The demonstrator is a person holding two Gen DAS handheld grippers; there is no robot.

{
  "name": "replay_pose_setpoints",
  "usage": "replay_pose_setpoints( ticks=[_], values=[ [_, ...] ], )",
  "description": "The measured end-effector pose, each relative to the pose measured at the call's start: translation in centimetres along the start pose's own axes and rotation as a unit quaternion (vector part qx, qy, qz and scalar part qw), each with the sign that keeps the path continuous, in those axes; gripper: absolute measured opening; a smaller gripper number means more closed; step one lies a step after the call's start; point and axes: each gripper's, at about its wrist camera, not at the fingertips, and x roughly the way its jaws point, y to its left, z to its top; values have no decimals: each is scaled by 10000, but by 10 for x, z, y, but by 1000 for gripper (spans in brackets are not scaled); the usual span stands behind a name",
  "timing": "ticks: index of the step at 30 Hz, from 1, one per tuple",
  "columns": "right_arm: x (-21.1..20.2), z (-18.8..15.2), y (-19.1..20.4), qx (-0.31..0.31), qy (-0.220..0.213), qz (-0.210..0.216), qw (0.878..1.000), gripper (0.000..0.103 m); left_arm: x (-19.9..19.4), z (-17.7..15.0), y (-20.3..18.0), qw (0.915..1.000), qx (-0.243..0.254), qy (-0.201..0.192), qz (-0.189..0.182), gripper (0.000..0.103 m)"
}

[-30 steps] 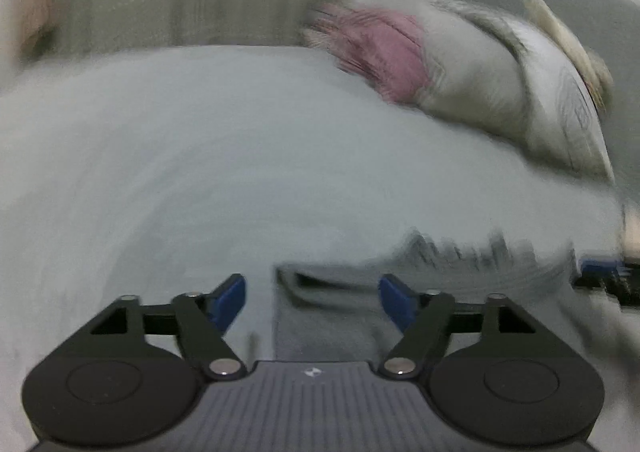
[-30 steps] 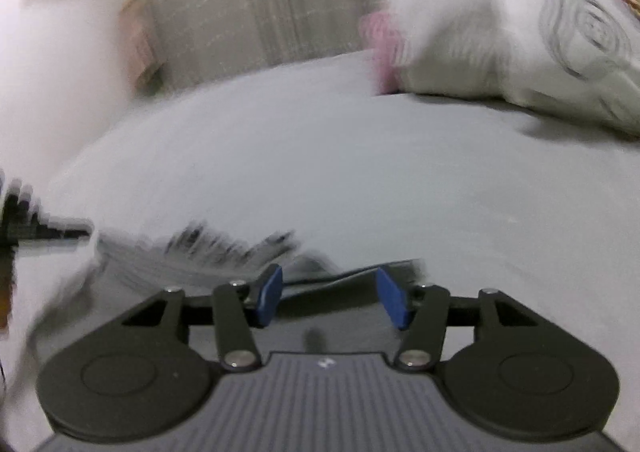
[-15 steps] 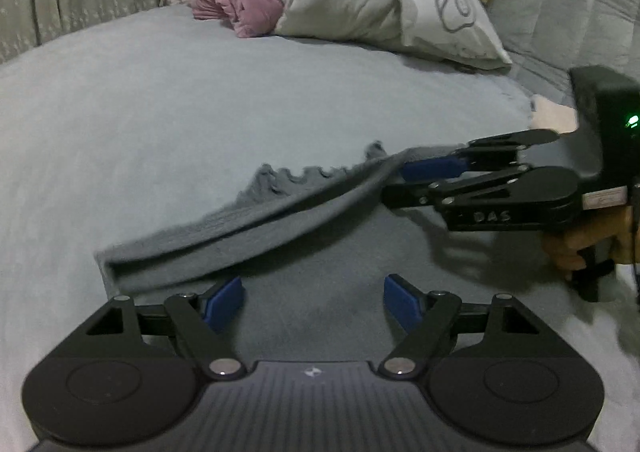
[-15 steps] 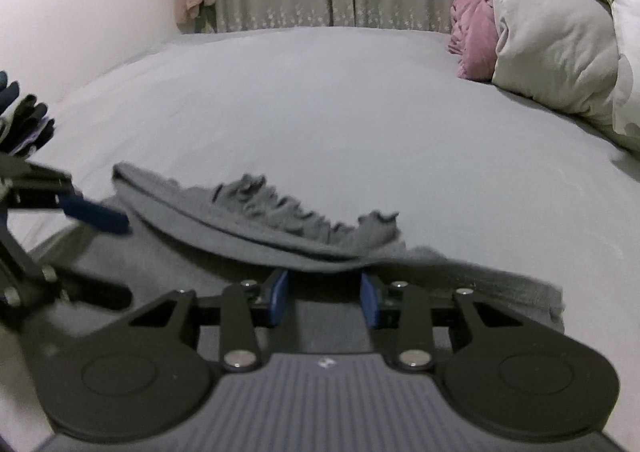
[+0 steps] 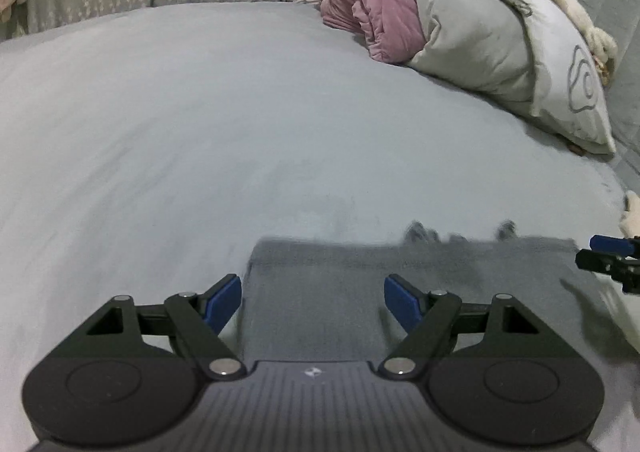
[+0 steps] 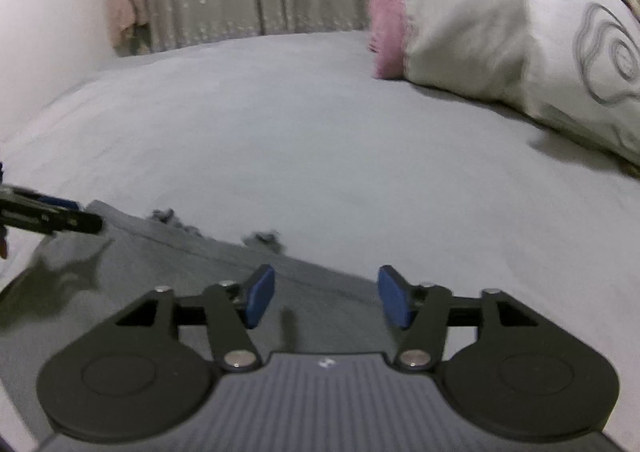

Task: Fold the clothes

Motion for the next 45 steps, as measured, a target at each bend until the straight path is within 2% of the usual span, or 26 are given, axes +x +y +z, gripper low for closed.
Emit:
replay_pose_setpoints(
  ticks=[4,7,10,11,15,18,20,21,22,23,24,25,27,29,32,33,34,35,36,37,38,39,41,44,45],
  values=[
    [-39,-18,-28,506,248,4,9984,79,-36,-27,3,9998,-28,210,-6,80],
    [-63,-37,-39,965,456,178,9941,81,-59,-47,6,9994,-126,317,-16,80],
    [-78,-57,-44,1322,687,346,9882,81,-76,-66,20,9972,-625,397,-80,80],
    [-83,-66,-44,1425,764,371,9861,81,-81,-73,27,9946,-941,396,-161,80],
    [-89,-89,-41,1717,979,403,9794,78,-88,-91,38,9855,-1603,411,-370,76],
    [-92,-99,-29,1656,1055,446,9795,76,-85,-98,34,9842,-1648,596,-261,71],
    [-92,-102,-23,1520,1059,422,9818,64,-83,-103,28,9863,-1556,546,-54,44],
    [-90,-102,-22,1461,1068,423,9826,47,-83,-105,25,9873,-1513,490,40,18],
    [-88,-102,-20,1326,1074,396,9845,29,-82,-106,23,9871,-1536,458,21,10],
    [-87,-103,-17,1184,1080,367,9864,17,-83,-108,23,9860,-1604,446,-45,10],
    [-87,-103,-16,1115,1095,411,9869,8,-87,-108,22,9864,-1582,440,2,8],
    [-93,-101,-20,1165,1054,485,9864,8,-91,-108,20,9872,-1535,435,46,8],
    [-107,-97,-27,1281,963,636,9850,6,-101,-107,16,9890,-1373,536,102,7],
    [-111,-95,-30,1146,1038,543,9865,4,-99,-108,15,9899,-1218,721,99,9],
    [-98,-106,-22,712,1393,321,9872,6,-89,-110,13,9918,-988,801,136,21],
    [-98,-107,-20,619,1356,266,9885,11,-91,-108,14,9920,-995,757,170,33],
    [-100,-104,-16,483,1268,162,9906,24,-94,-105,14,9911,-1057,739,321,52],
    [-107,-99,-11,379,1052,24,9937,35,-97,-101,13,9903,-1101,679,515,60],
    [-110,-96,-8,318,888,-68,9955,45,-101,-97,9,9897,-1079,497,803,63],
    [-118,-91,-1,183,542,-149,9983,47,-107,-93,2,9900,-964,240,1003,63],
    [-125,-86,6,41,183,-229,9996,48,-113,-88,-11,9915,-769,-88,1042,63],
    [-127,-85,10,31,42,-175,9998,49,-117,-83,-23,9925,-600,-360,1004,63],
    [-125,-79,30,143,-295,243,9992,50,-115,-80,-44,9958,-391,-608,557,63],
    [-106,-77,66,-1,-415,629,9972,50,-97,-83,-78,9977,119,-671,23,63],
    [-97,-78,80,-151,-381,731,9965,50,-91,-86,-84,9980,265,-575,-19,63]
  ],
)
